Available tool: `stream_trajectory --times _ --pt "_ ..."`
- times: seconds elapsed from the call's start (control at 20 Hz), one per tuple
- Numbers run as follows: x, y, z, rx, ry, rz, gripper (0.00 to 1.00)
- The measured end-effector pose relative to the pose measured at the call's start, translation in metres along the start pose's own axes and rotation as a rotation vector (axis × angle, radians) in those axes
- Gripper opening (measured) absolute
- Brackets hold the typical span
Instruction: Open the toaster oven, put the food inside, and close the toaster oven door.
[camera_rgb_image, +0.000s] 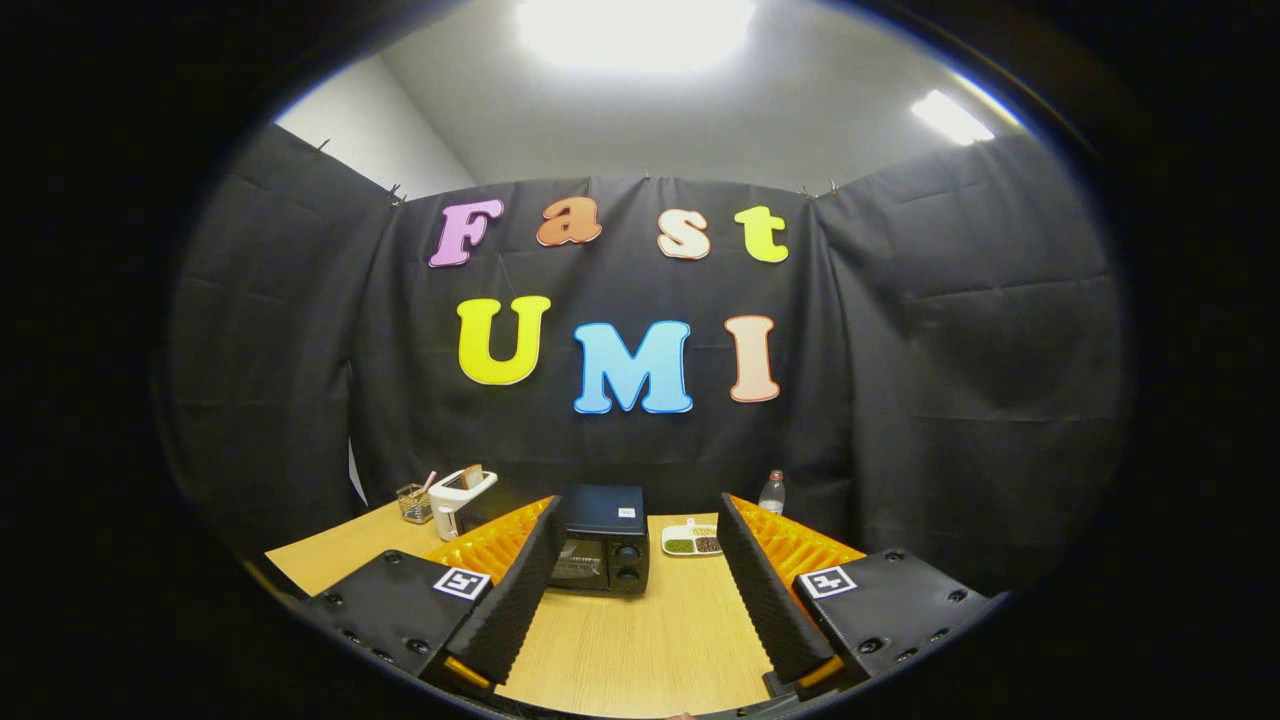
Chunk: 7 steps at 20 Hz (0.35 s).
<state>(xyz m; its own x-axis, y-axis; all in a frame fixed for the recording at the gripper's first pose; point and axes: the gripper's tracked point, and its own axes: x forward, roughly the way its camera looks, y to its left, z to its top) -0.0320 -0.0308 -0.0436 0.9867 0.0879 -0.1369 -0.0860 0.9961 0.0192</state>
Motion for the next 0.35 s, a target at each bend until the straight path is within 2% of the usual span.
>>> stream_trajectory --times 0.35 --pt "0.009 -0.008 0.019 -0.013 -0.042 -0.008 0.96"
